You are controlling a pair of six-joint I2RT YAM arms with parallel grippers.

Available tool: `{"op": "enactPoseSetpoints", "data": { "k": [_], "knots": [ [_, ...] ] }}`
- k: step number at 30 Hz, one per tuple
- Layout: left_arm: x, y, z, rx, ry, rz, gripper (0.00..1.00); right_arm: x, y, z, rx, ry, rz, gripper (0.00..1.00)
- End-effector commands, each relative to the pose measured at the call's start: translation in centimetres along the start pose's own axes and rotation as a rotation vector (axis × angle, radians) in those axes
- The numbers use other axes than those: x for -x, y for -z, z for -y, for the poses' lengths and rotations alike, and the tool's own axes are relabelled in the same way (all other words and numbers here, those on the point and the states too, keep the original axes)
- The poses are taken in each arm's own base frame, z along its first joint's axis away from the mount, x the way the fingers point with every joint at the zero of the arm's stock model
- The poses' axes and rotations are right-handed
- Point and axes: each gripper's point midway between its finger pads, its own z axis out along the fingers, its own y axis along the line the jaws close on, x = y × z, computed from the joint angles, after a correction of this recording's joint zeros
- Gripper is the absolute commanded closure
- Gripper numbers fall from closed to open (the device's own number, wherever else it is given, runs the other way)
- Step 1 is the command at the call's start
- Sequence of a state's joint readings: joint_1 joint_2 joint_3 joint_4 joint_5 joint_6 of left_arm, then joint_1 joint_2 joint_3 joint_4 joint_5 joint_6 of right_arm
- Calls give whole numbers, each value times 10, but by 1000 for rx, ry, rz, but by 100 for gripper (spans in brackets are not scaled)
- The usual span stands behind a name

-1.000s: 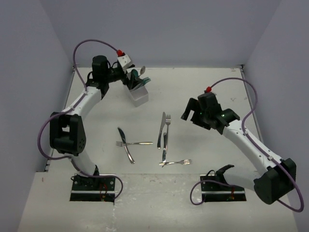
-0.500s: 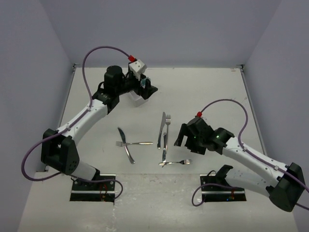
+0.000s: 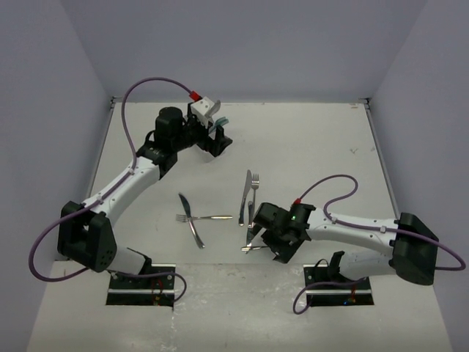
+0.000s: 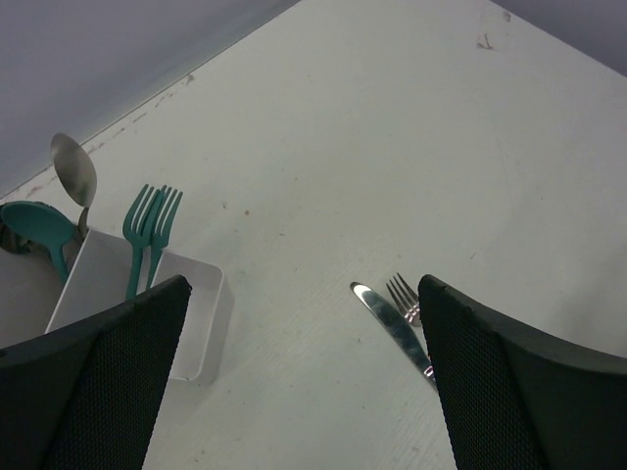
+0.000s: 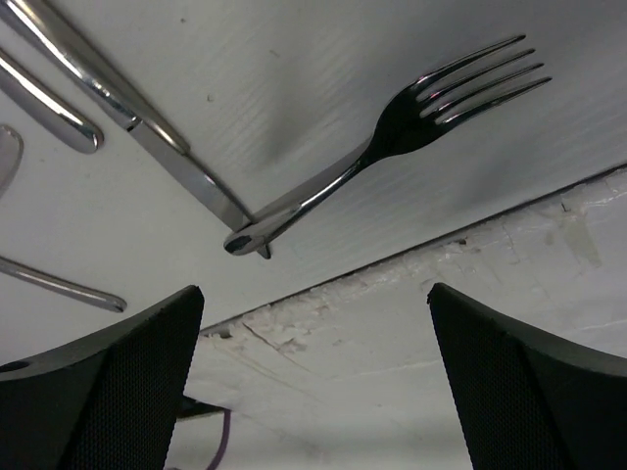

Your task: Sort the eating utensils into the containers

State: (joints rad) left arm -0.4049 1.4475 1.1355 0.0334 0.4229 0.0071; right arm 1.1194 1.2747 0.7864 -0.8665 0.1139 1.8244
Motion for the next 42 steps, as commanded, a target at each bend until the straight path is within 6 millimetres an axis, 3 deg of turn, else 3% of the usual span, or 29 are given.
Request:
{"op": "enactPoseSetpoints", "data": {
  "k": [1,4,8,12,16,19,21,25,29,34,38,39,40,41,42],
  "knots": [
    [23,18,6,1,-12,70,0,11,-10,-11,40,-254,55,2],
    [30,23,10,-11,-30,106,0,21,-10,-19,59,-303,111,4],
    [31,23,13,-27,-32,114,0,16,-24,-13,4,-328,108,7],
    [28,22,12,-22,-32,109,0,12,-39,-10,4,-358,84,25],
    [24,22,13,-27,-27,100,0,17,-49,13,-75,-410,115,29],
    [22,22,13,-27,-27,100,0,19,-52,13,-72,-404,132,37],
    [21,23,13,-26,-28,98,0,21,-56,16,-99,-389,150,48],
    [20,24,12,-19,-29,94,0,24,-56,16,-119,-357,183,79],
    [20,27,17,-38,-29,103,0,41,-43,9,-97,-295,276,100],
    [25,25,30,-106,19,120,0,78,-8,-26,52,-68,469,100],
    [24,23,51,-222,142,127,0,109,39,-61,185,174,649,100],
    [36,23,57,-251,212,181,0,118,52,-74,208,273,685,100],
    [26,21,63,-285,252,175,0,120,61,-87,255,327,683,100],
    [30,21,67,-314,266,193,0,128,80,-113,382,311,686,100],
    [24,19,69,-328,320,177,0,131,86,-121,408,480,703,100]
  ]
}}
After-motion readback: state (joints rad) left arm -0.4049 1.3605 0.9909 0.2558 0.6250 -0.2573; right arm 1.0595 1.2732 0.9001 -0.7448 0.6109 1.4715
